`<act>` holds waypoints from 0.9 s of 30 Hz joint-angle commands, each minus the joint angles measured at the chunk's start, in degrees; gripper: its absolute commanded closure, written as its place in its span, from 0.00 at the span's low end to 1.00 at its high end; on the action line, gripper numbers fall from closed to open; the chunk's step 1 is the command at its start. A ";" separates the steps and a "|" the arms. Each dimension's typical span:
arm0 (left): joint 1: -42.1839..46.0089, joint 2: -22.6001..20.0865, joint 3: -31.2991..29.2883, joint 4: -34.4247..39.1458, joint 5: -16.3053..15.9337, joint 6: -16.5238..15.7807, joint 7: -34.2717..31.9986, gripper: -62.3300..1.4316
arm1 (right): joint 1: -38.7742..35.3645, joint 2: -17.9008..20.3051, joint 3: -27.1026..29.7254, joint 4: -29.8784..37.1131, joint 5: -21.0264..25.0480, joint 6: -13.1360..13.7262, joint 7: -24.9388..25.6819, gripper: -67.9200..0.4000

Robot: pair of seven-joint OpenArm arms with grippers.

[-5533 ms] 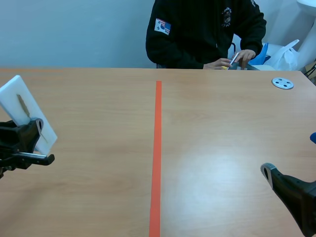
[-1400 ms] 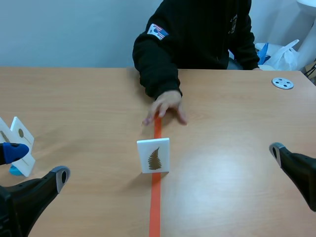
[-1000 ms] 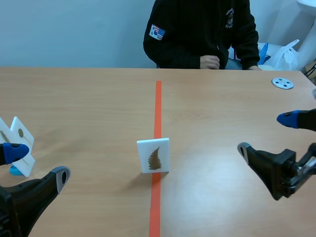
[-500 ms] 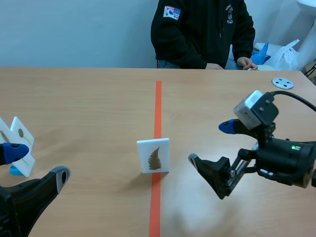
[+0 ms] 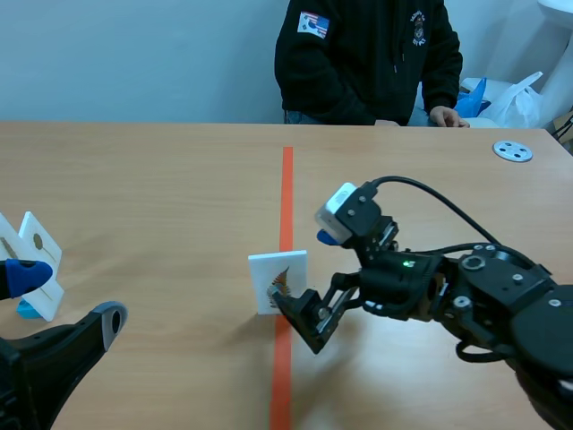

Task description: Sort the leaf by its shape. The table is split by an orange tape line. A compound leaf with several leaflets goes to the left side, a simple leaf with one blade goes to the right side. Return to the home posture when a red brick is placed on the table.

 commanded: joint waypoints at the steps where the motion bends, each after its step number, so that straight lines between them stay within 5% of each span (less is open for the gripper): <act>1: -0.35 0.00 -0.50 1.03 -0.39 0.13 -0.83 0.02 | 1.51 -0.57 -0.87 0.04 0.33 -0.33 0.90 0.00; 6: -0.35 0.00 -0.50 1.03 -0.39 0.33 -0.85 0.02 | 2.40 -1.49 -5.14 -2.19 -0.90 -3.37 1.40 0.03; 27: -0.35 0.00 -0.50 1.03 -0.39 0.35 -1.03 0.02 | 2.38 -1.46 -6.78 -2.71 -1.73 -4.79 1.90 0.83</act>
